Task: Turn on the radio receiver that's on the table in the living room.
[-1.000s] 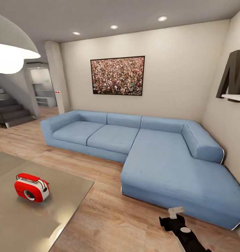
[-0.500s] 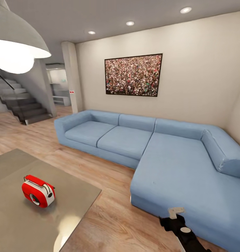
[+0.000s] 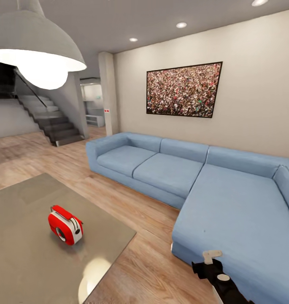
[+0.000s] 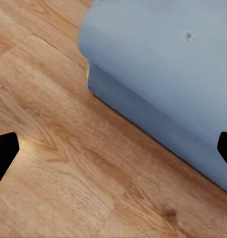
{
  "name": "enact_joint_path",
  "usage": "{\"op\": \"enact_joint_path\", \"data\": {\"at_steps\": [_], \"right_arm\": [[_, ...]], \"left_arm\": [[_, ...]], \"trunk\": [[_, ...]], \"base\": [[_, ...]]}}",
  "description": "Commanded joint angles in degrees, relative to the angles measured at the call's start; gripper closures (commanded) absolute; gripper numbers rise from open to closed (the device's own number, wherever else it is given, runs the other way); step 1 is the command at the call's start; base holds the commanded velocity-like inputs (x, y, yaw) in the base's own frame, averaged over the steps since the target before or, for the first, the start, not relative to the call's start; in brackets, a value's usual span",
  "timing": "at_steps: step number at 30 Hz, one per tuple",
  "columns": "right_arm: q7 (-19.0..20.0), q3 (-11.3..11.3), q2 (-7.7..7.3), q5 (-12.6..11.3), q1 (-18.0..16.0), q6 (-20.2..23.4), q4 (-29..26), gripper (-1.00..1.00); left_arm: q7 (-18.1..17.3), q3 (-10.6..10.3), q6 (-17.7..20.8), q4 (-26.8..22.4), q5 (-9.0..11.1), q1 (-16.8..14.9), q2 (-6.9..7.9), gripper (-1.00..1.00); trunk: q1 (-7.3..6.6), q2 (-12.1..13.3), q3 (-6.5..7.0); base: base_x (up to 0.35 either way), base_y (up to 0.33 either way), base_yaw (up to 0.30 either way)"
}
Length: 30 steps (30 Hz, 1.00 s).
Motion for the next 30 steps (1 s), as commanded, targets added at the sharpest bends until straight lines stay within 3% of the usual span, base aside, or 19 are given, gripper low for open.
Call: {"op": "enact_joint_path", "data": {"at_steps": [1, 30], "right_arm": [[0.0, 0.0, 0.02, 0.0, 0.0, 0.0, 0.0, -1.0], [0.0, -0.03, 0.04, 0.06, 0.0, 0.0, 0.05, -1.0]], "left_arm": [[0.0, 0.01, -0.09, 0.0, 0.0, 0.0, 0.0, -1.0], [0.0, 0.27, -4.87, 0.0, 0.0, 0.0, -0.09, -1.0]], "trunk": [[0.0, 0.0, 0.0], [0.0, 0.0, 0.0]], "base": [[0.0, 0.0, 0.293], [0.02, 0.0, 0.293]]}}
